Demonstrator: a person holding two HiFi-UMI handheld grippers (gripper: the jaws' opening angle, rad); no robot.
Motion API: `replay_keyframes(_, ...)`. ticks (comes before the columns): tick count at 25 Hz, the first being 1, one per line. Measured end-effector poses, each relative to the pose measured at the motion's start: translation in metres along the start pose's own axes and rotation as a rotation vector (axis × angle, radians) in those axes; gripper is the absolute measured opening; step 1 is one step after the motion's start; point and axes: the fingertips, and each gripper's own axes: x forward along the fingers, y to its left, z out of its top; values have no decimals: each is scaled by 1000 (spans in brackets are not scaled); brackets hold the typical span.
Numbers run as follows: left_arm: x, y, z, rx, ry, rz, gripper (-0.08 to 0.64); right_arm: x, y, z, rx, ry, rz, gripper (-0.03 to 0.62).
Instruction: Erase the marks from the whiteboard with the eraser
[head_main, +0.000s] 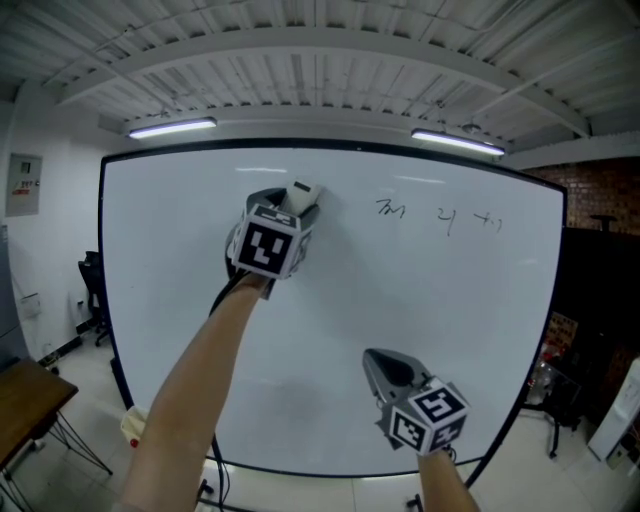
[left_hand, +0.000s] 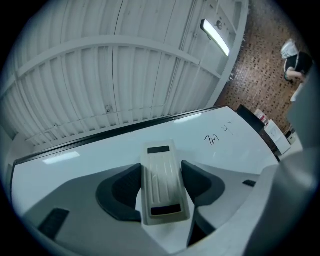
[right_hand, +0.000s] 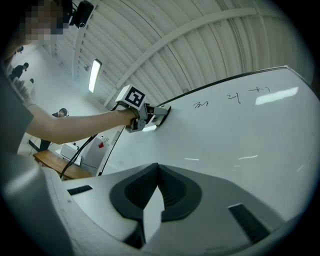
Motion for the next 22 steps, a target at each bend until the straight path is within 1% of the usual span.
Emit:
replay_keyframes(4,-11,-3,0,-22,-9,7,259,-5,5,2,-2,0,1,-5)
replay_keyframes(10,-36,-11,-13,-55,-21,-18,261,-9,17,4,-8,10,8,-5)
replay_keyframes(15,-60,-41,-44,-92,-20,-94,262,-8,24,0,11,16,22,-5)
replay_keyframes(18,-73,-61,-68,-131,-2,-130,262,-7,29,-1,24,10,29,-5)
replay_keyframes(22,-92,-87,-91,-179,9,-181,262,-5,33,-6,37,12,35,-5)
